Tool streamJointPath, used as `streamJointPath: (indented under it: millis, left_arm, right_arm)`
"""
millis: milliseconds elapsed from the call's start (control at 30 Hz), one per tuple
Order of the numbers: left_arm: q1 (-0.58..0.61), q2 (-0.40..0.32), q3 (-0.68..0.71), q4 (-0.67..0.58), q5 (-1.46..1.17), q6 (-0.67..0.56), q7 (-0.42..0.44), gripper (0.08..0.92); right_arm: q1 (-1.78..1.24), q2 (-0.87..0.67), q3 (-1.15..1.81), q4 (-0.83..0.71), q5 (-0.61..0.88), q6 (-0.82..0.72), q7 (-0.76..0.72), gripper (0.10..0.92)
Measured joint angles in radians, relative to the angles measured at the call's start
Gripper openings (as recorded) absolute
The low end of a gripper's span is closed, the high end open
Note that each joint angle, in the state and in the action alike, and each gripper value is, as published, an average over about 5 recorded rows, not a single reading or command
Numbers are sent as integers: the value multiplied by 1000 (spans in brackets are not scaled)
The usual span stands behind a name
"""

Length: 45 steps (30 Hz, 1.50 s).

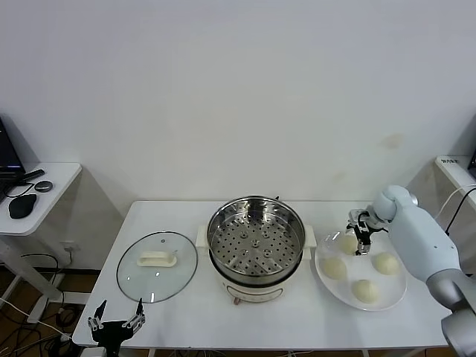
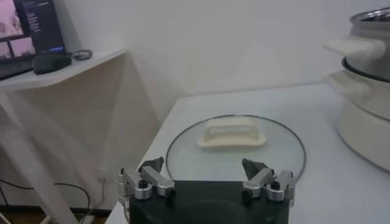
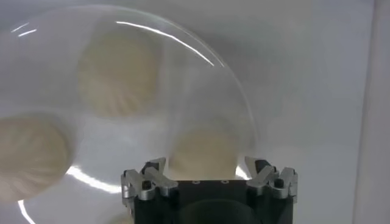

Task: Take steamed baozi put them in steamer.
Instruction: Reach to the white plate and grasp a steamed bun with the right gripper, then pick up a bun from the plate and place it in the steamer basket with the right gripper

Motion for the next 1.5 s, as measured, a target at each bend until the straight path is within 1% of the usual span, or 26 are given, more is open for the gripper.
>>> streamJointPath:
  millis: [200,300,433,533,800,967,1233,1500]
  left_arm:
    - [-1,0,0,0,0,0,0,823]
    - [0,0,1,0,0,0,0,823]
    - [0,0,2,1,0,0,-1,823]
    - [1,-1,4,1,0,0,-1,823]
    - [-1,-2,14,2,1,-1,-2,823]
    - [-5,-1,23,3,2,-1,-3,823]
    - [-21,6,34,2,5,0,-9,823]
    - [-38,16,27,-11,0,0,-16,823]
  right_arm:
    - [-2,2,1,-6,0,-2,-1,749]
    - [-3,2,3,-7,1,-3,-2,699]
    - [-2,-1,3,-8,5,-5,-4,609]
    - [1,-8,2,-6,12,-9,-7,582]
    - [18,-32,-10,19,54,-25,-22,577]
    - [54,-54,-45,47,119,-40,-41,575]
    - [229,-69,-205,114,322,-55,-76,569]
    - [440,-15,-407,133,556,-11,-111,575]
